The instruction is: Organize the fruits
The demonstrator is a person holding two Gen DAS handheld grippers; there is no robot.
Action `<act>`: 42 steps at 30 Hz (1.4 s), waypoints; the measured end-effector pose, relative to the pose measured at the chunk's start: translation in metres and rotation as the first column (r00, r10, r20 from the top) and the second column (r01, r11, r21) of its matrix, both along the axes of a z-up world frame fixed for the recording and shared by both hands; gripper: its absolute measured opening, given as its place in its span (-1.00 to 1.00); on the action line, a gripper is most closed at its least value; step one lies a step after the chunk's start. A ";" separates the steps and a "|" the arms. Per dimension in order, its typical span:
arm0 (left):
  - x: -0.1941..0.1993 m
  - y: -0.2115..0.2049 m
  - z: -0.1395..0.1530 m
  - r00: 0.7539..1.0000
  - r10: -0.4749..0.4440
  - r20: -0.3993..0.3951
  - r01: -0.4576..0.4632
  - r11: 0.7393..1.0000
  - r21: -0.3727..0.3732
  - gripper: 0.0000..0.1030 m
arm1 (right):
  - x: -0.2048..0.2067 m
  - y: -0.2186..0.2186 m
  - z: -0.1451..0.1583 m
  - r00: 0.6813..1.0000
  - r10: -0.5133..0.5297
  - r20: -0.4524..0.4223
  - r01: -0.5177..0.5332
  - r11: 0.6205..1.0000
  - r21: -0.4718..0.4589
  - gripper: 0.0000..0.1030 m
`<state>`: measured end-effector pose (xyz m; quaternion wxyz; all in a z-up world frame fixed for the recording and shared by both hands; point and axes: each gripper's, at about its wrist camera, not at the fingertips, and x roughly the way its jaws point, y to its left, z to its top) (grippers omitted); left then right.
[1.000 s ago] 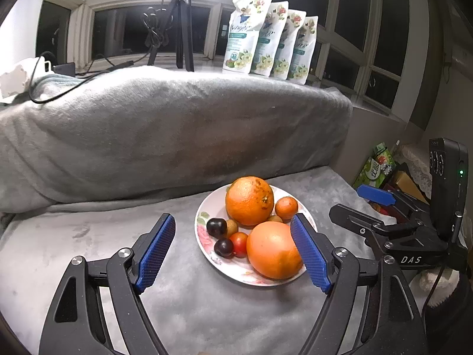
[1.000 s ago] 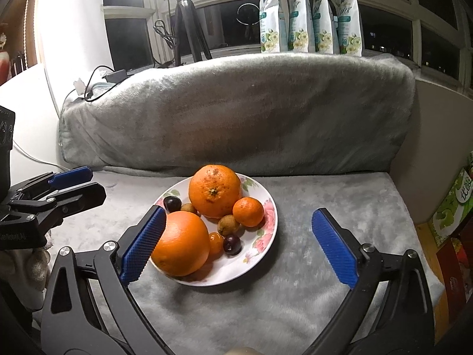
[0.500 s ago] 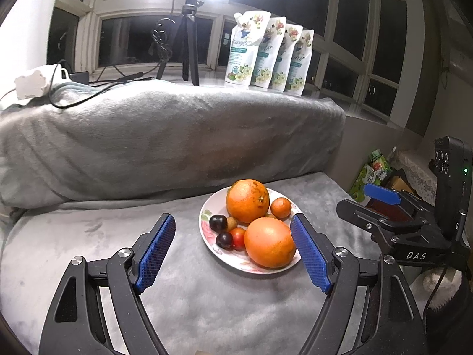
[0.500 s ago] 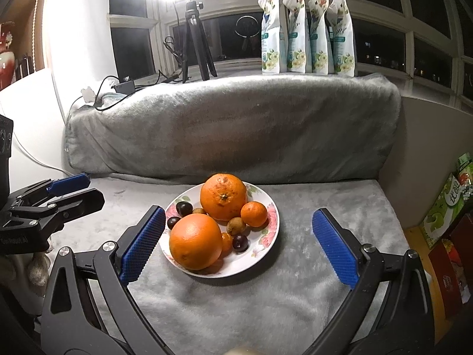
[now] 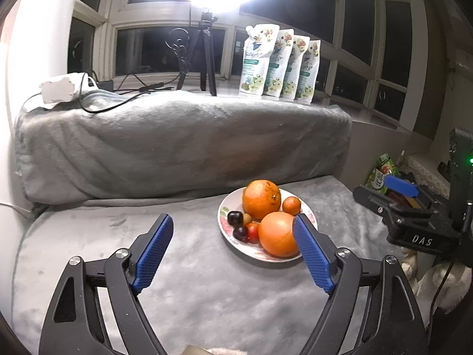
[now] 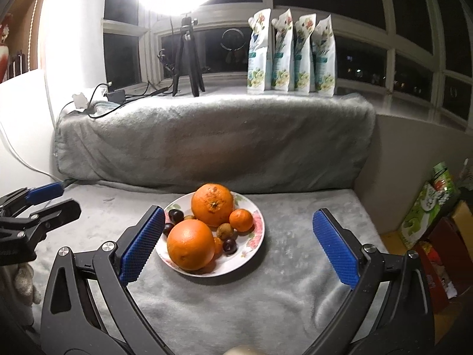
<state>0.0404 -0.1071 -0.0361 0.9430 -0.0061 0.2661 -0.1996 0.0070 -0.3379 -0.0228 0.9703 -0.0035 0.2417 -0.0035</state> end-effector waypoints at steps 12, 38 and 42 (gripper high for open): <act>-0.006 0.010 0.002 0.999 0.047 0.005 -0.047 0.999 0.012 0.63 | -0.007 0.002 0.007 0.999 -0.025 0.036 0.026 1.000 -0.014 1.00; -0.008 0.009 0.003 0.998 0.059 0.012 -0.060 0.998 0.020 0.63 | -0.004 0.001 0.004 1.000 -0.019 0.024 0.019 1.000 -0.009 1.00; -0.008 0.009 0.003 0.998 0.060 0.012 -0.060 0.998 0.020 0.63 | -0.004 0.001 0.002 1.000 -0.016 0.020 0.016 1.000 -0.009 1.00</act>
